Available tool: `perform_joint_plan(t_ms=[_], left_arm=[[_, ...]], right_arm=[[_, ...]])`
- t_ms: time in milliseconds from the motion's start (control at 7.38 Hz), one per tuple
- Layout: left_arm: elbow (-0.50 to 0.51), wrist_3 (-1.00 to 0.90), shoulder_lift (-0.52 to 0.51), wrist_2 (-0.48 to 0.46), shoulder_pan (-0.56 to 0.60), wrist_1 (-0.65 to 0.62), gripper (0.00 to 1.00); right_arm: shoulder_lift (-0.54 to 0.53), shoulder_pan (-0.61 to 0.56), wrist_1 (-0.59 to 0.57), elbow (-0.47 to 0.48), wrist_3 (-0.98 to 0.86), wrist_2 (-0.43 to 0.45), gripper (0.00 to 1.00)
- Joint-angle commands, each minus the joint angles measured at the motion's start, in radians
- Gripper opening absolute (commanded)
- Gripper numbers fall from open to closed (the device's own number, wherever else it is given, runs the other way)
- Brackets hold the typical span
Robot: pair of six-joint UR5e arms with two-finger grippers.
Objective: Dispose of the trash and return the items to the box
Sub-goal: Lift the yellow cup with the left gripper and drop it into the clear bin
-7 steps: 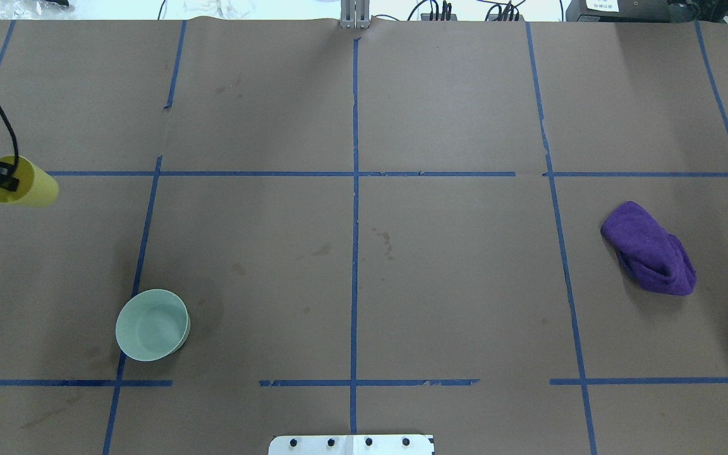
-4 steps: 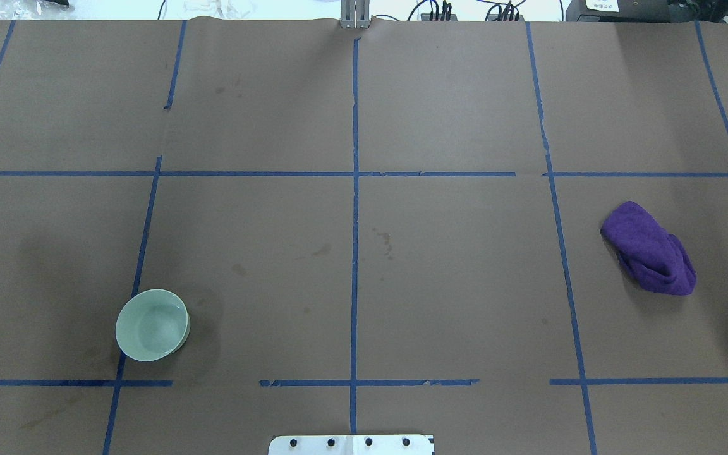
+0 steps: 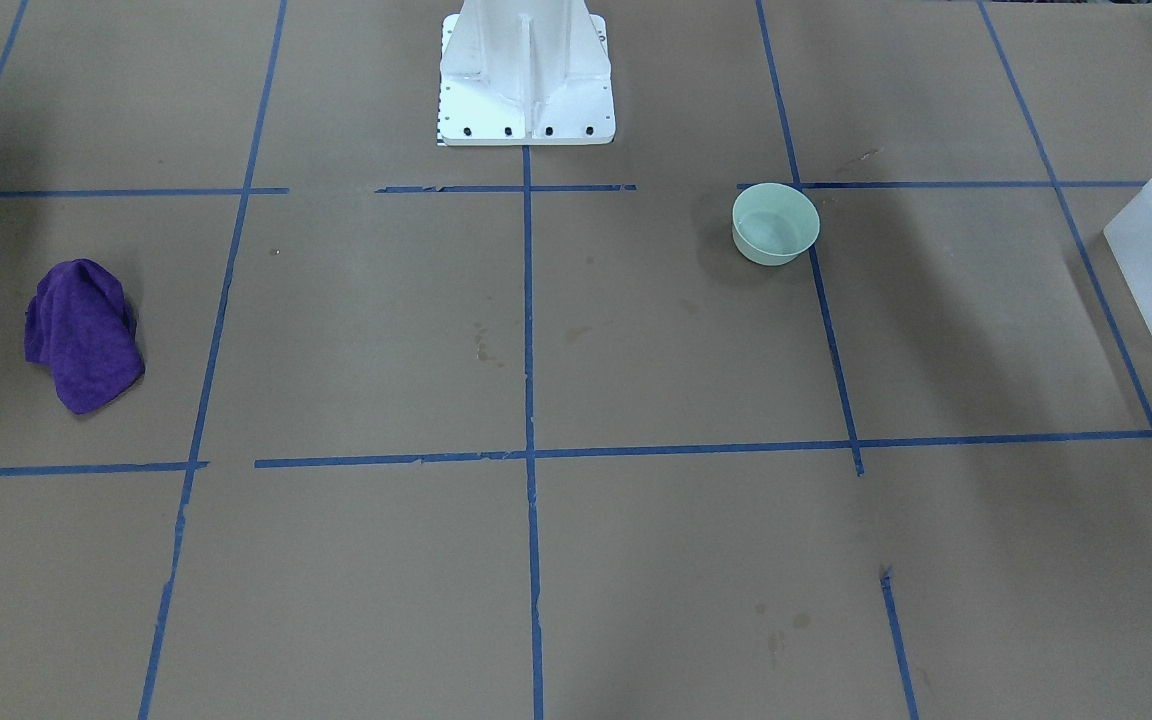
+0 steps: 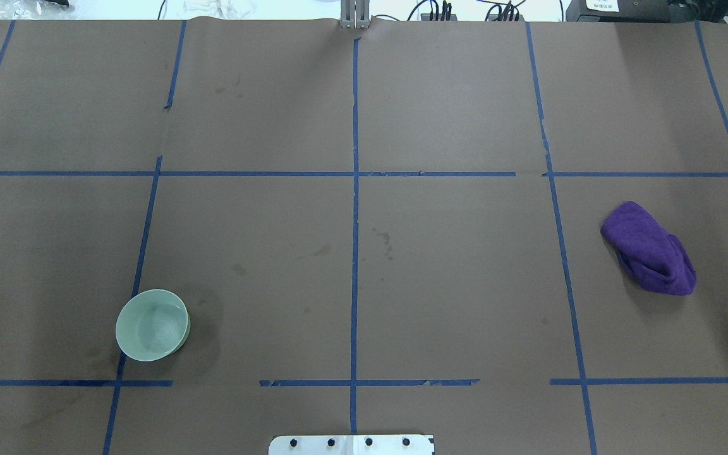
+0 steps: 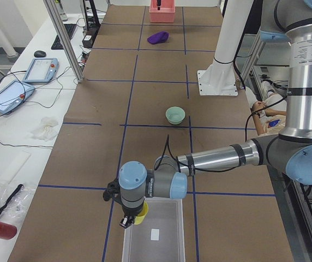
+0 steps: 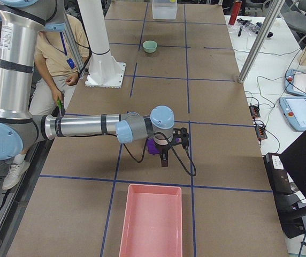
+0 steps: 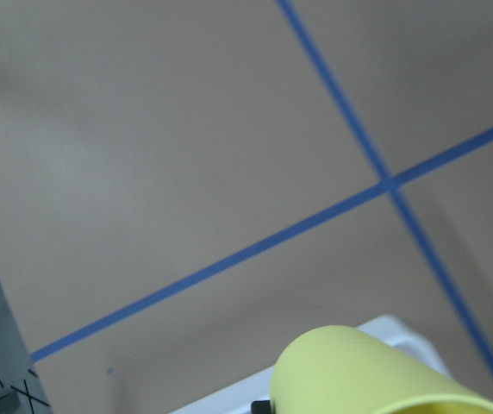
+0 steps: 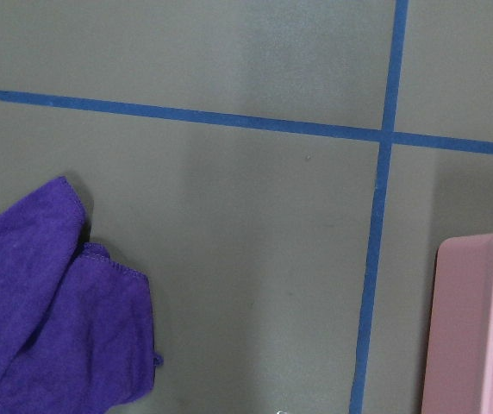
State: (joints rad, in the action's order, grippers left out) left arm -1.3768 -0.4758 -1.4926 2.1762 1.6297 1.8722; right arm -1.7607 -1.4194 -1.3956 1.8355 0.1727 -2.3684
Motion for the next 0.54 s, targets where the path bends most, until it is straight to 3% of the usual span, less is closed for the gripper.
perform_joint_plan(t_ms=[0, 136, 407], left_arm=[[0.057, -0.029, 0.057, 0.086, 0.002, 0.013, 0.0], [0.082, -0.037, 0.057, 0.097, 0.001, 0.016, 0.0], [0.145, -0.035, 0.055, 0.131, -0.001, 0.138, 0.0]], right_arm=[[0.003, 0.002, 0.001, 0.001, 0.001, 0.0, 1.0], [0.003, 0.002, 0.001, 0.002, 0.001, 0.0, 1.0], [0.004, 0.004, 0.001, 0.002, 0.001, 0.0, 1.0]])
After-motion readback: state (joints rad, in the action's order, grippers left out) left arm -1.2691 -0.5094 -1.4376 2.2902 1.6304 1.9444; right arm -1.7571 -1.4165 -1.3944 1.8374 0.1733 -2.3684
